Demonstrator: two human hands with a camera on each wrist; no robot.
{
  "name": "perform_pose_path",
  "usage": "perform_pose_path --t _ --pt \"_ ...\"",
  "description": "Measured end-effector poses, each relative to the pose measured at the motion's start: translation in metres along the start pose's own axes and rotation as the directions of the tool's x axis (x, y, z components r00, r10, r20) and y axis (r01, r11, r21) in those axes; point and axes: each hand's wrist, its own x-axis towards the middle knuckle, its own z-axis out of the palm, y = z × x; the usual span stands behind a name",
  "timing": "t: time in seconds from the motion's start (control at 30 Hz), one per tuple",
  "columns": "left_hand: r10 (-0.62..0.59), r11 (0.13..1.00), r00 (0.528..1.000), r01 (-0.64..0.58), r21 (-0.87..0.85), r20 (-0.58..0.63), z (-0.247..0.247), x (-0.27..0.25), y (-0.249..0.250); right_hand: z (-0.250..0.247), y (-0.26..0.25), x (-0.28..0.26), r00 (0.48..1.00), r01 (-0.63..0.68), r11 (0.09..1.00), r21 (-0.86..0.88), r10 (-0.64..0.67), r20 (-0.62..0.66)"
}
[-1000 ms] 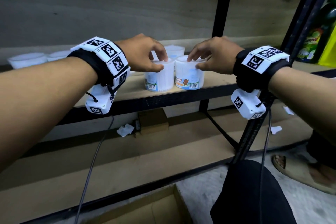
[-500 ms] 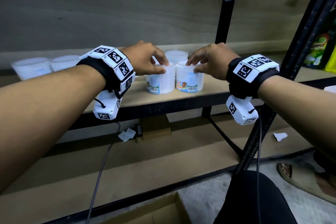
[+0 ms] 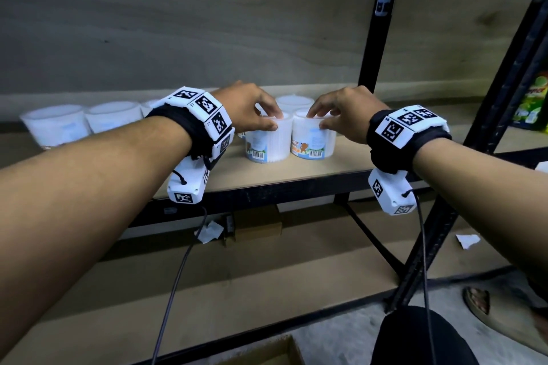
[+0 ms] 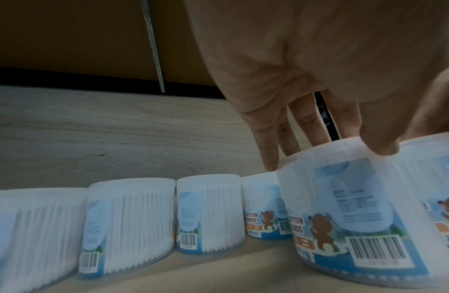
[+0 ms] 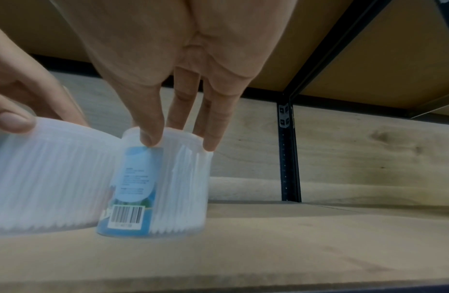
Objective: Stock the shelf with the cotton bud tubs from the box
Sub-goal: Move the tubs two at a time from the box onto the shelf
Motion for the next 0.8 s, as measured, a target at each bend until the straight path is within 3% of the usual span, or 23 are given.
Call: perform_pose_path --t 0.67,0.8 --pt "-0.011 0.999 0.999 0.009 -0.040 -0.043 0.009 0.005 -0.006 0.006 0.006 0.012 1.000 -0.014 1.000 -0.003 0.014 0.017" --pt "0.008 0.999 0.999 -0.007 0.039 -0.034 0.008 0.001 -0.002 0.003 0.003 0.010 0.999 -0.023 1.000 -0.019 0.024 0.037"
